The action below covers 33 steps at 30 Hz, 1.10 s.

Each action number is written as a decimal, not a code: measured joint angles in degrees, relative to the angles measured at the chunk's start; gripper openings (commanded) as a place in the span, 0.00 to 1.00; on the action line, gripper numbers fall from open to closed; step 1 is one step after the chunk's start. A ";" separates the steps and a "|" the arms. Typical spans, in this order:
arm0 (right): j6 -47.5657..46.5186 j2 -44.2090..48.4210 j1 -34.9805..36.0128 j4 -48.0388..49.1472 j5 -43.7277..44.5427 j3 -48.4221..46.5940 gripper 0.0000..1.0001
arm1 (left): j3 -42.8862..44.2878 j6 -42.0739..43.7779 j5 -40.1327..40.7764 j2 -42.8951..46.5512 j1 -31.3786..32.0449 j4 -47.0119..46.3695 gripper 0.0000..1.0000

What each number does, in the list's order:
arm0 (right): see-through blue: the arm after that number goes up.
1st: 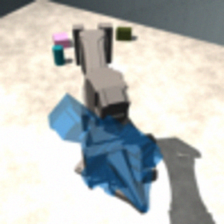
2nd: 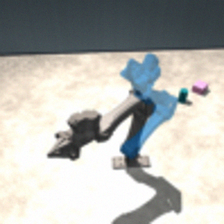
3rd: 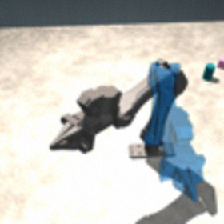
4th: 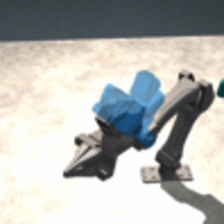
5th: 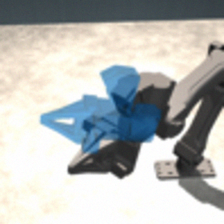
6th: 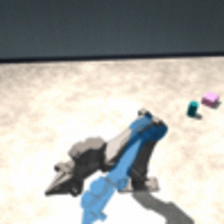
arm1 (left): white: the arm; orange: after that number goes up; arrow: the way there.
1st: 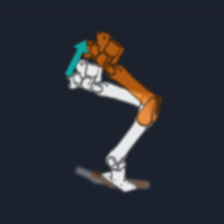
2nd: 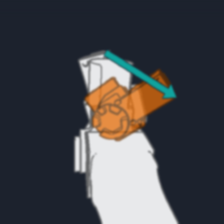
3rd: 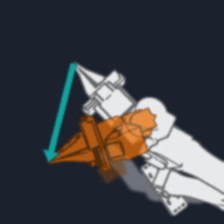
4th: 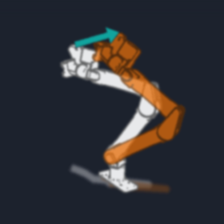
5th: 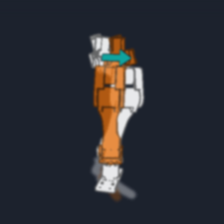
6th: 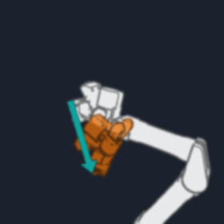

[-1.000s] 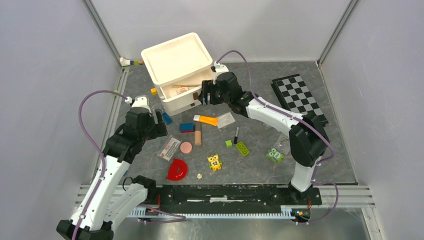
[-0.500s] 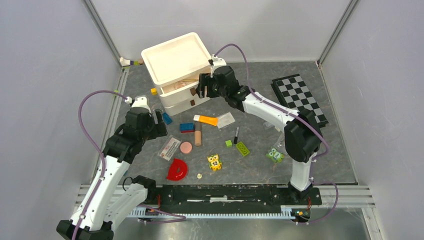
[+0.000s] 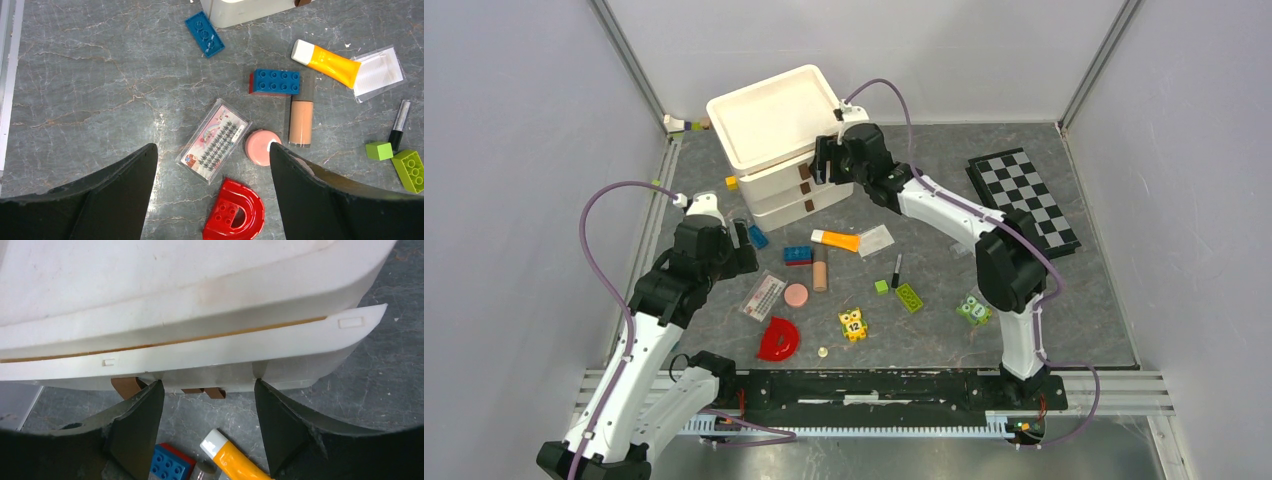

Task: Organize the makeup
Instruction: Close the drawer in the storage box.

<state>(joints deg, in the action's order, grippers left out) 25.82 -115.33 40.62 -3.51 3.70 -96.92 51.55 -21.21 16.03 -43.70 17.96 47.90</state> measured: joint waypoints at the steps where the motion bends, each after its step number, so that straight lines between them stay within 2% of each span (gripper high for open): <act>1: 0.02 -0.39 -0.09 0.37 0.00 -0.35 0.73 | 0.00 0.02 0.00 0.00 0.00 0.00 0.89; 22: 2.12 -7.87 -1.38 8.85 -1.77 -6.12 0.74 | -0.09 0.02 0.02 0.00 0.00 0.00 0.89; 29: 2.93 -4.61 -1.40 16.61 -3.21 5.95 0.74 | -0.09 0.00 0.02 0.00 0.00 -0.02 0.89; 33: 3.61 -4.42 -1.40 18.32 -5.35 8.98 0.74 | -0.09 0.00 0.02 -0.02 0.00 -0.02 0.89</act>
<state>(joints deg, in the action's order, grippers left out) 29.43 -119.74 39.22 14.81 -1.65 -87.94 51.46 -21.21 16.05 -43.72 17.96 47.88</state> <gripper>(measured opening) 0.745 0.885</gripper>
